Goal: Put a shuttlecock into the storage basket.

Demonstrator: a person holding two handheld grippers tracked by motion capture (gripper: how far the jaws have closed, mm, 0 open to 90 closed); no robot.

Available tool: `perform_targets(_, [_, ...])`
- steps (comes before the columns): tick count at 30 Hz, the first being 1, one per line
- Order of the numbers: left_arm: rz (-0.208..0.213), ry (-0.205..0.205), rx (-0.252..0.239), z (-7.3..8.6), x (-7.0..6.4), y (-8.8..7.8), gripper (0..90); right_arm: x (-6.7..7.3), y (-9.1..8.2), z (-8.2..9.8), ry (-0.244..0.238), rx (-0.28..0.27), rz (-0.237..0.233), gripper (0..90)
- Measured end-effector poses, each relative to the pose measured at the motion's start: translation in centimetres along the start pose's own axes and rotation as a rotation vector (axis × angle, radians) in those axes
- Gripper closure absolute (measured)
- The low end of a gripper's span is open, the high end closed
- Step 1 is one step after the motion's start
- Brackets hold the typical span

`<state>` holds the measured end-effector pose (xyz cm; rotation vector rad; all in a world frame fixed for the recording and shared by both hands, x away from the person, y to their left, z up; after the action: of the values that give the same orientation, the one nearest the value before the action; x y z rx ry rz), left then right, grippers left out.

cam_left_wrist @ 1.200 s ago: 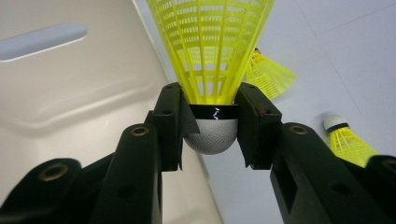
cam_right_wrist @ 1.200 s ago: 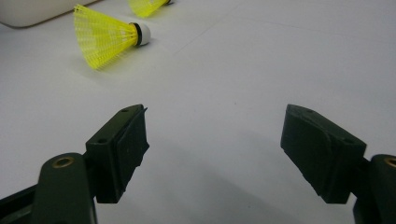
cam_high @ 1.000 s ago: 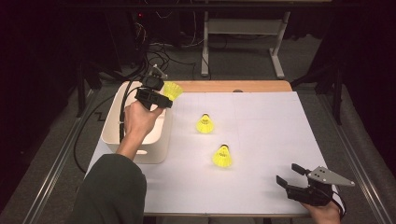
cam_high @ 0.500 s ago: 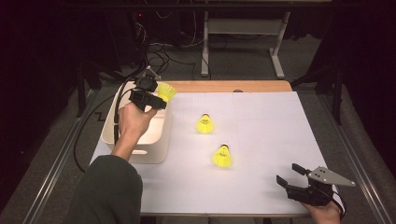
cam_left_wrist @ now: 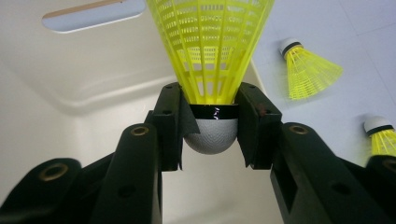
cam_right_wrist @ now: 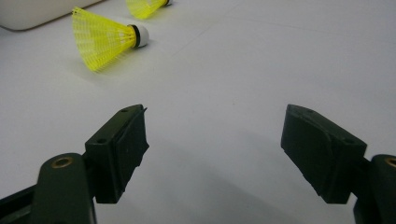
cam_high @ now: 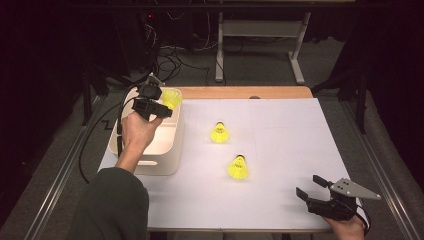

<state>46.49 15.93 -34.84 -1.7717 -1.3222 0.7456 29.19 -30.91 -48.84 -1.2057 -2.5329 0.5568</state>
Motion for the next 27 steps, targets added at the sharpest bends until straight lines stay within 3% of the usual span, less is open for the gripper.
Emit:
perform_targets(12, [-0.005, -0.029, 0.007, 0.6, 1.0, 0.7, 64.7, 0.0, 0.0, 0.0, 0.000, 0.000, 0.000, 22.9])
perform_targets(27, [-0.015, -0.037, 0.033, 1.2, 1.6, 1.9, 64.7, 0.0, 0.1, 0.0, 0.001, 0.003, -0.001, 22.9])
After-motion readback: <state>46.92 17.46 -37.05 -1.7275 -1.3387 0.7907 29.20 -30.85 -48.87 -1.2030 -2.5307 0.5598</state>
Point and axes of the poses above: each handheld gripper's, and its own axes: y roughly forward along the jaws, z roughly out of its underside, x roughly to its left, the point moved 5 cm from there along y, roughly forward along the jaws, and after that the axes turned 6 degrees about -z, right-handed, at the moved point
